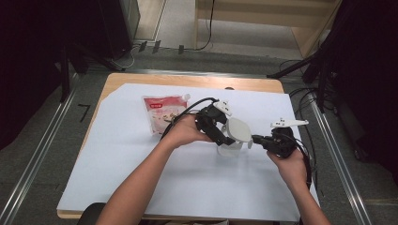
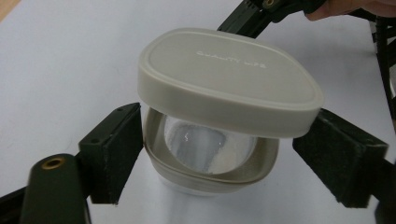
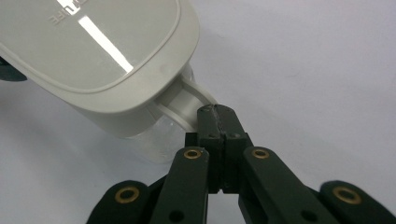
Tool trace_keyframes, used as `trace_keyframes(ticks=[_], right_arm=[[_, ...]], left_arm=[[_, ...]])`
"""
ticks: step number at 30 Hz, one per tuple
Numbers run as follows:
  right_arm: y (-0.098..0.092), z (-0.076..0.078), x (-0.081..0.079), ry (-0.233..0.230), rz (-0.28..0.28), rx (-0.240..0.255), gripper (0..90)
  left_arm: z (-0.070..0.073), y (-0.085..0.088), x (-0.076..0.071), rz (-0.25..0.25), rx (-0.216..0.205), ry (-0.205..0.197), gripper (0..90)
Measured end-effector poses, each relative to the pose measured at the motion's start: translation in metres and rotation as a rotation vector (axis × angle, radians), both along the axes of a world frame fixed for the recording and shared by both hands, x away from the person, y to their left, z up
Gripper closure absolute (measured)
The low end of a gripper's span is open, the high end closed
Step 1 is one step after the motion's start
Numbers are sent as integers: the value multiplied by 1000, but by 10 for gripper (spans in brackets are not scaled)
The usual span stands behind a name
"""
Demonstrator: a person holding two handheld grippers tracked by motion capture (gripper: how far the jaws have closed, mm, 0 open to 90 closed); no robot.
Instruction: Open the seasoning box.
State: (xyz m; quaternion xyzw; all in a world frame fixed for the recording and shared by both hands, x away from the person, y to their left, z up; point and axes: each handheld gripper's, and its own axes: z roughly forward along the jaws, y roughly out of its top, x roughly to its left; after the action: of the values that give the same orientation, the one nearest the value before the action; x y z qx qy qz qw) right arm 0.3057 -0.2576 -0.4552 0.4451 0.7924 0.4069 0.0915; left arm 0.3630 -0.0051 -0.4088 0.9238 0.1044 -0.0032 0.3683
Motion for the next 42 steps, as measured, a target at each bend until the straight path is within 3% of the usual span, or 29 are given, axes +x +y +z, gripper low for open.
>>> trace_keyframes(ticks=[1,2,4,8,14,17,20,21,25,30,35,42], right_arm=[[0,0,0,0,1,0,900],[0,0,0,2,1,3,900],[0,0,0,0,1,1,900],[0,0,-1,4,2,1,900],[-2,-2,0,10,2,24,900],[-4,-3,1,26,2,42,900],[-4,-3,2,23,0,43,900],[-4,-4,1,23,-2,44,900],[-5,-4,0,28,0,39,900],[-4,-4,0,27,-3,42,900],[-6,-8,-4,33,-6,49,900],[-9,-9,-6,34,3,58,900]], left_arm=[[2,2,1,-45,-44,58,291],[4,2,0,-56,-63,65,411],[7,-1,-2,-45,-50,28,407],[6,-2,-4,-57,-34,26,451],[10,-1,-4,-54,-50,40,622],[11,-1,-5,-69,-50,60,710],[9,-4,0,-59,-38,175,728],[9,-5,1,-51,-35,188,765],[14,-10,2,-55,-34,182,847],[20,-19,3,-71,-34,215,849],[24,-28,3,-69,3,193,898],[29,-38,4,-65,7,206,900]])
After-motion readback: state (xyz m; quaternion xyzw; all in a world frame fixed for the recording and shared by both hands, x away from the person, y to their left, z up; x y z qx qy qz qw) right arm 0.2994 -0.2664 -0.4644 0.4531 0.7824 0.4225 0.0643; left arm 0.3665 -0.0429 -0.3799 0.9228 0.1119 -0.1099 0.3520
